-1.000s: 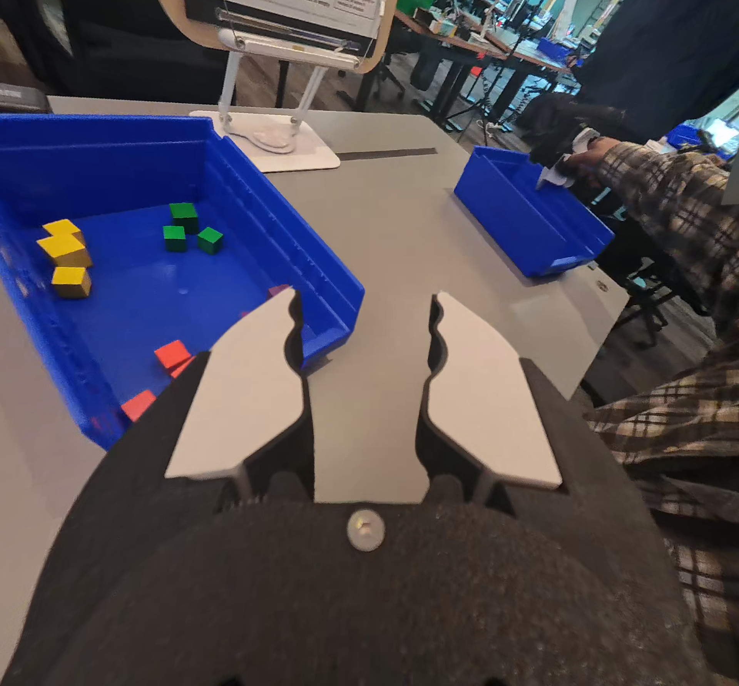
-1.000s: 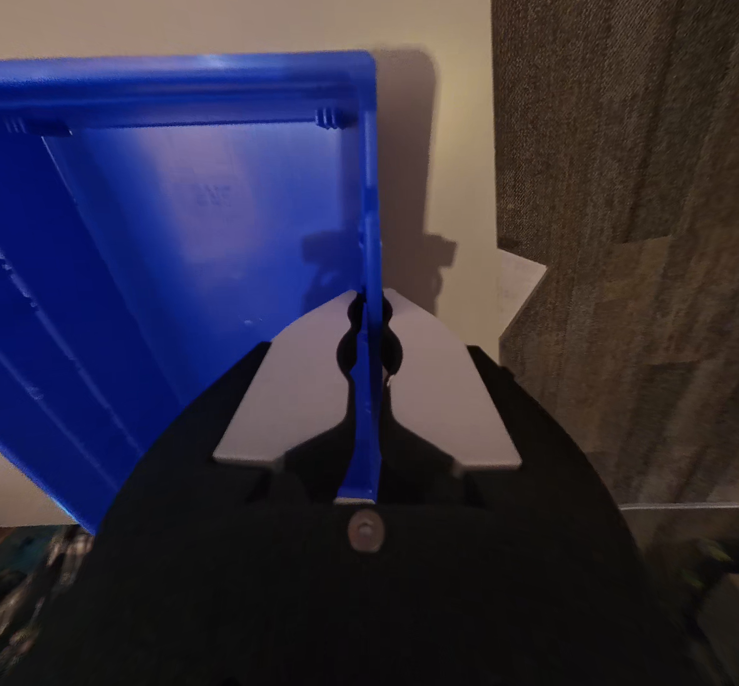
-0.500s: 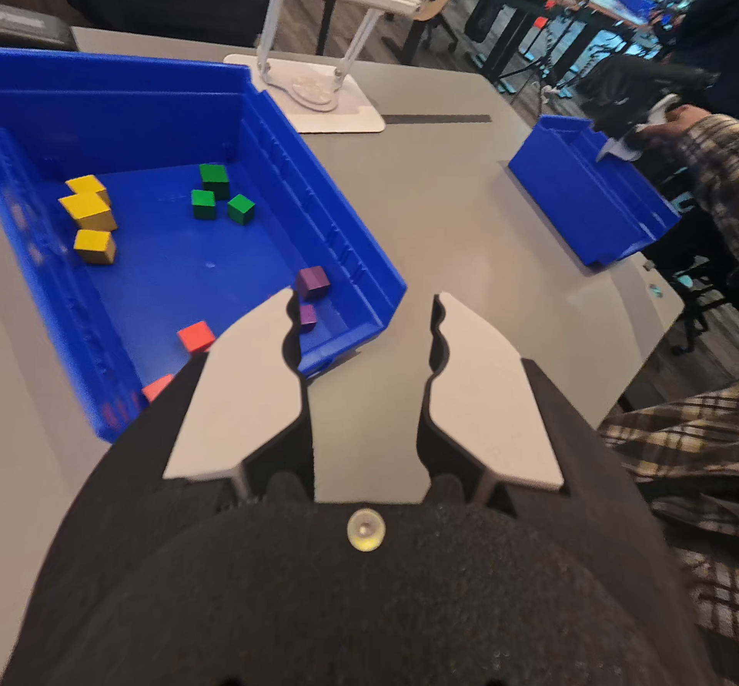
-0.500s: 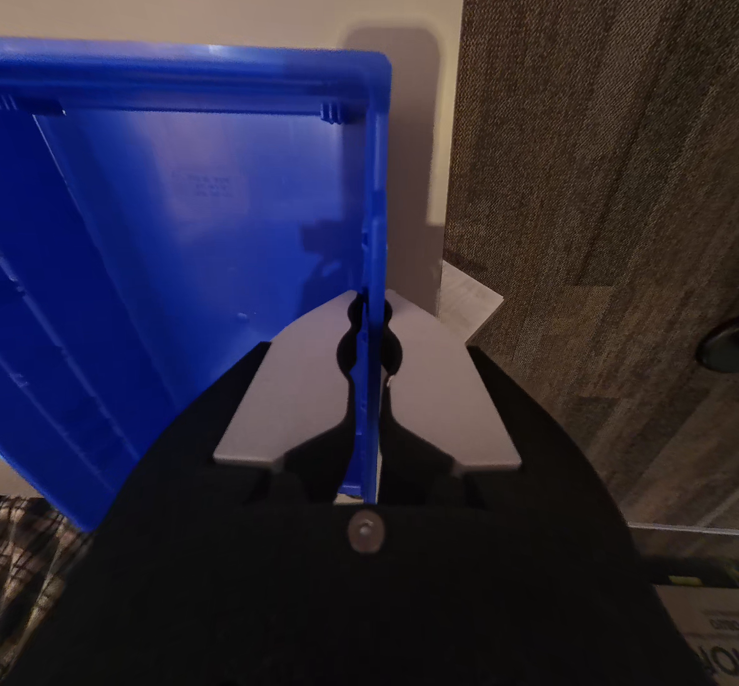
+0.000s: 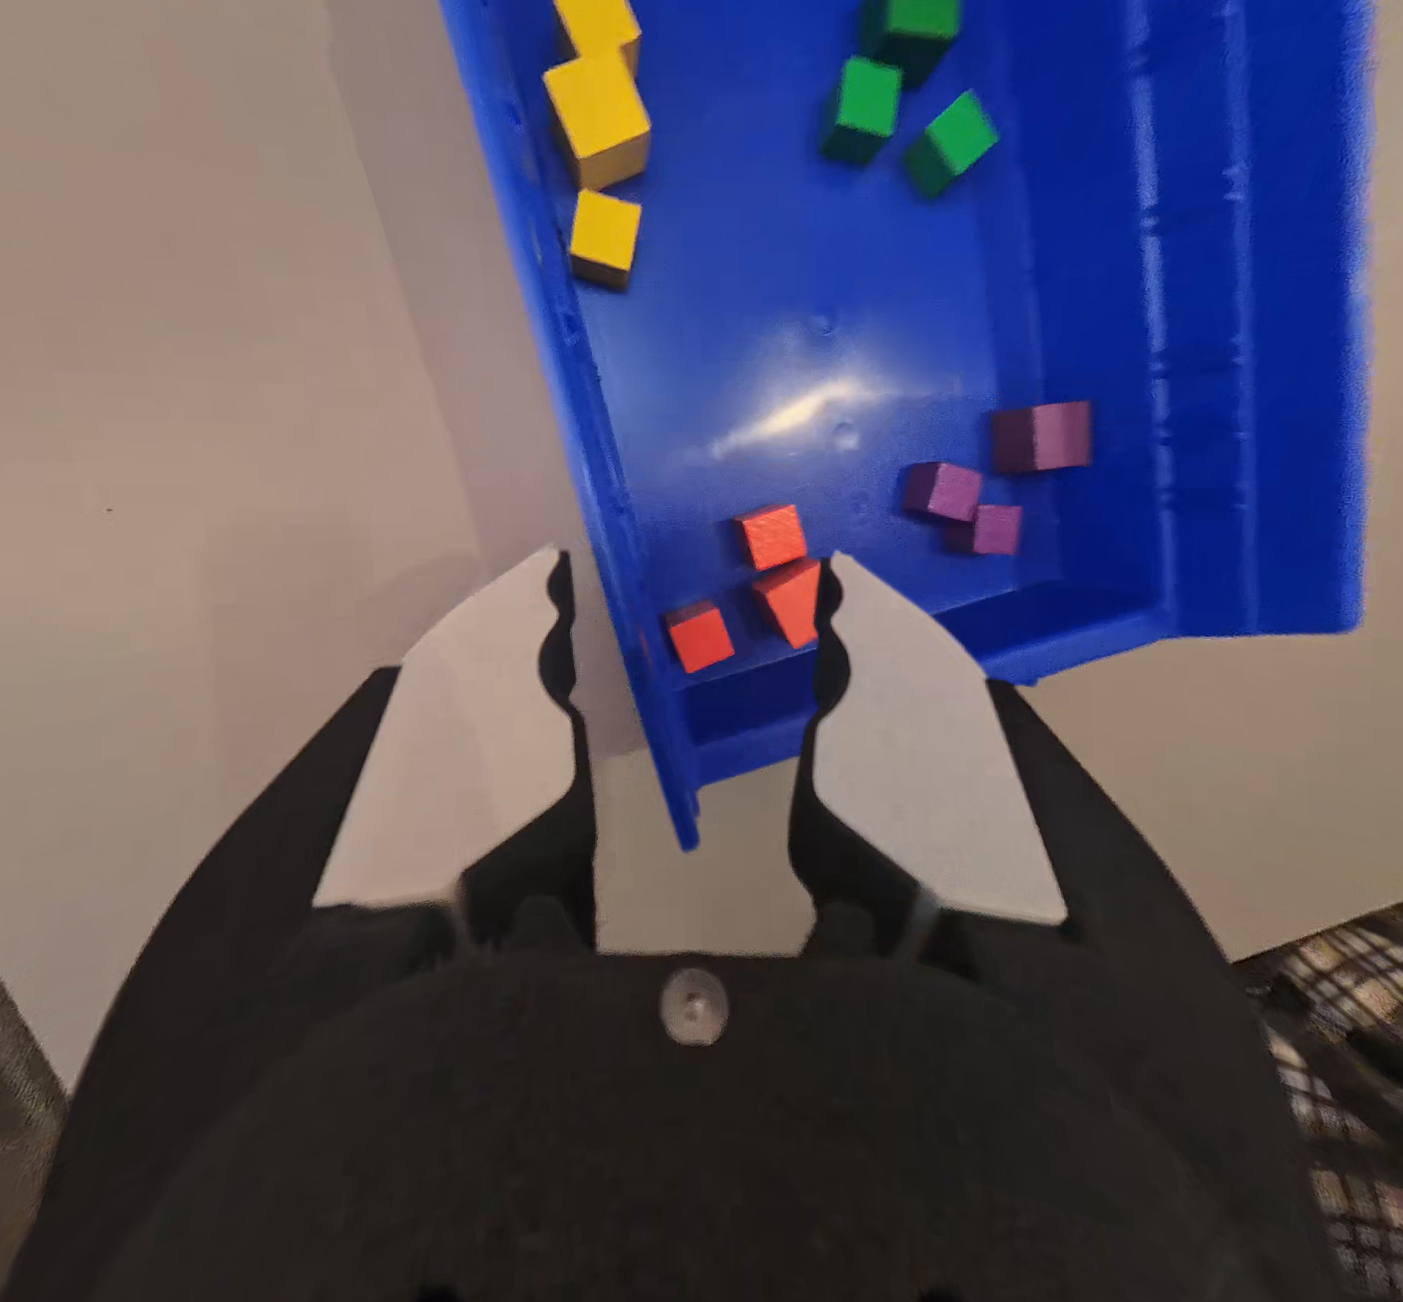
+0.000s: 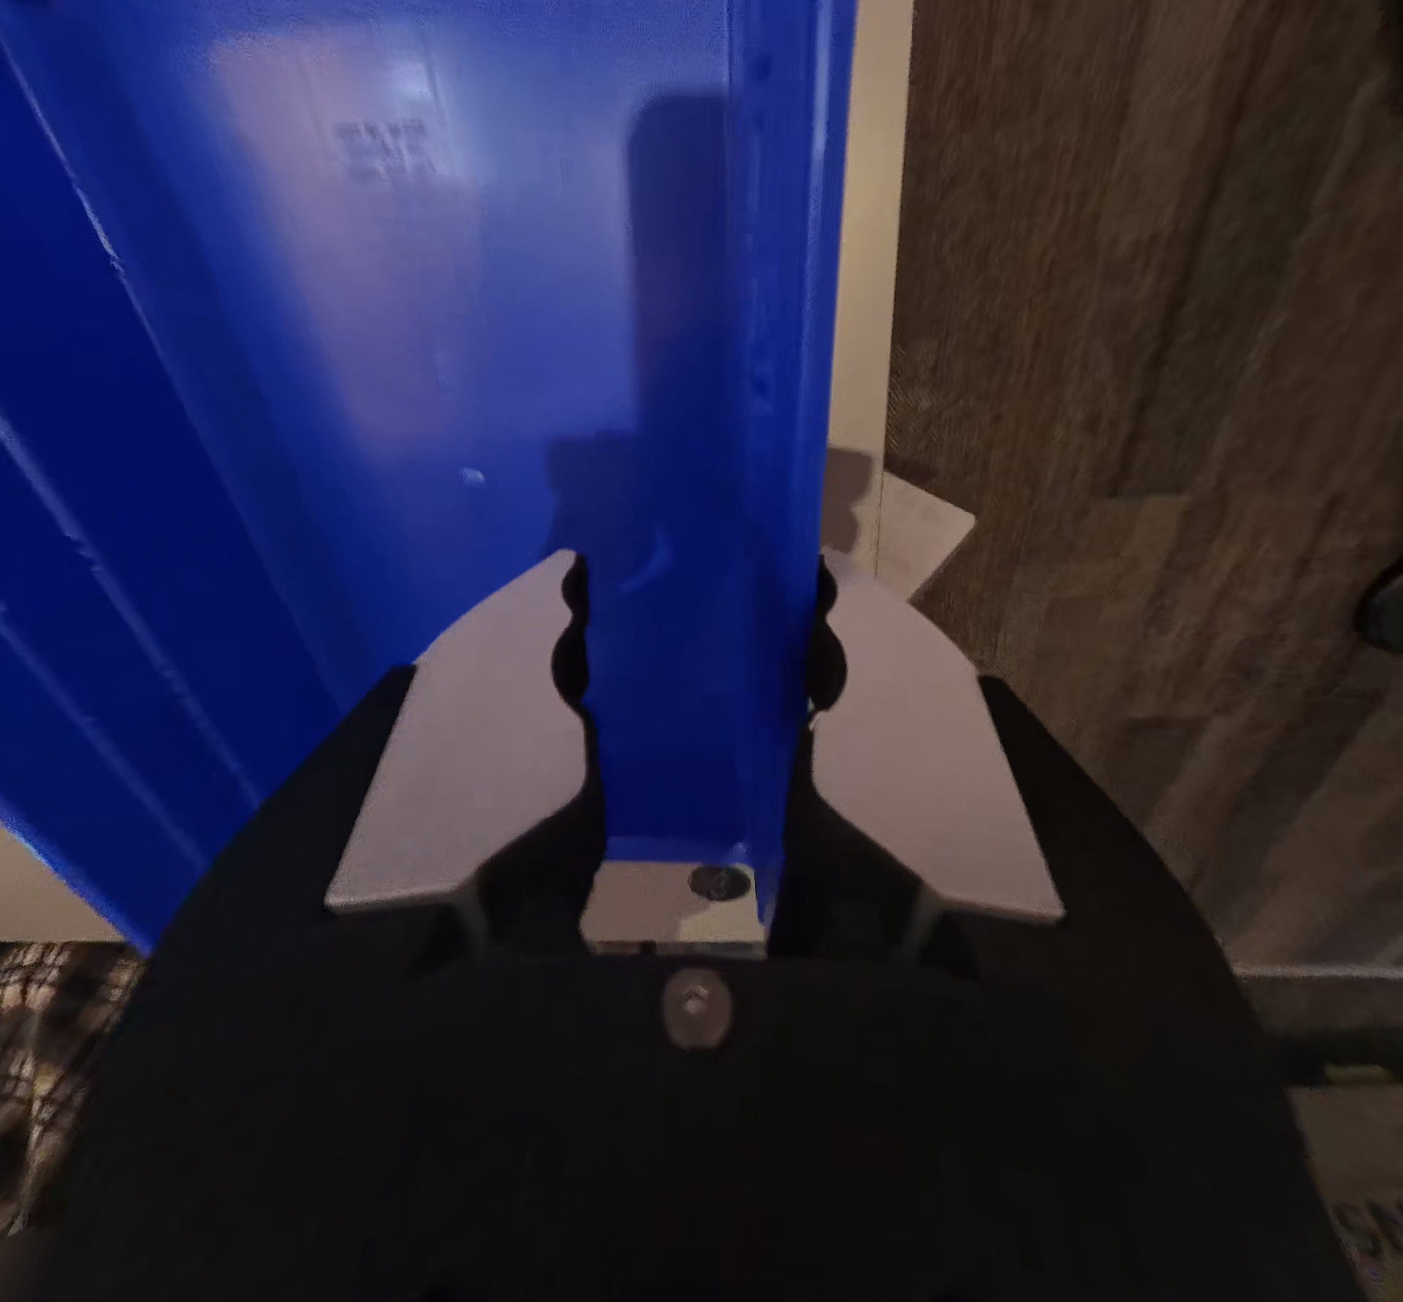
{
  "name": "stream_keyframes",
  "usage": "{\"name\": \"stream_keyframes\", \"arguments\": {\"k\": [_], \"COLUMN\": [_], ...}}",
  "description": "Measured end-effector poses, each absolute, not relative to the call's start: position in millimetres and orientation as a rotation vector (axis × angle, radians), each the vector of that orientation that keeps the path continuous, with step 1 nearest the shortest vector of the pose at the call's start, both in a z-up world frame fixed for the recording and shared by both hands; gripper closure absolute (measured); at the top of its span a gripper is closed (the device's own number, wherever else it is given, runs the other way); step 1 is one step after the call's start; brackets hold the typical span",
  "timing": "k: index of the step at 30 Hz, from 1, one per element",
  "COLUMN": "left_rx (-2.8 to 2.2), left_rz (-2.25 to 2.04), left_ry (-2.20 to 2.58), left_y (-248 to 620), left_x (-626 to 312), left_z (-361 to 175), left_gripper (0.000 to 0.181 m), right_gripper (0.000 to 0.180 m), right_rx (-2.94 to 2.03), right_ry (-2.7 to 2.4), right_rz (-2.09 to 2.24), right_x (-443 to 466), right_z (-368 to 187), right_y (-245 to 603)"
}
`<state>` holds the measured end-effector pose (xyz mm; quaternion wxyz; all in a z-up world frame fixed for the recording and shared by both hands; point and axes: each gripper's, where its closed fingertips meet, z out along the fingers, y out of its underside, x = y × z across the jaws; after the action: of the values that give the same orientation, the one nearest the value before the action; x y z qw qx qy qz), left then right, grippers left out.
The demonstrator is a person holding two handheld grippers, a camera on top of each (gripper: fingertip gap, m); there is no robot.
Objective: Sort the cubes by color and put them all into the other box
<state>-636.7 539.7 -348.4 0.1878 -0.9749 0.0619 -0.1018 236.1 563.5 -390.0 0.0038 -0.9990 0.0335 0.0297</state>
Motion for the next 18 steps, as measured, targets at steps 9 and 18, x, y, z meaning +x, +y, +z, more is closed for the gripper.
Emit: {"name": "stream_keyframes", "arguments": {"k": [9,18], "left_rx": [-3.028,-3.057], "left_rz": [-0.271,-0.319], "left_ry": [0.160,0.110], "left_y": [552,550], "left_x": [-640,-649], "left_z": [-394,-402], "left_gripper": [0.148,0.174], "right_gripper": [0.129,0.138], "right_rx": [-3.212,-3.222], "right_ry": [0.243,0.241], "right_rz": [0.070,0.024], "right_x": [238,241], "right_z": [-402,-407], "right_y": [518,513]}}
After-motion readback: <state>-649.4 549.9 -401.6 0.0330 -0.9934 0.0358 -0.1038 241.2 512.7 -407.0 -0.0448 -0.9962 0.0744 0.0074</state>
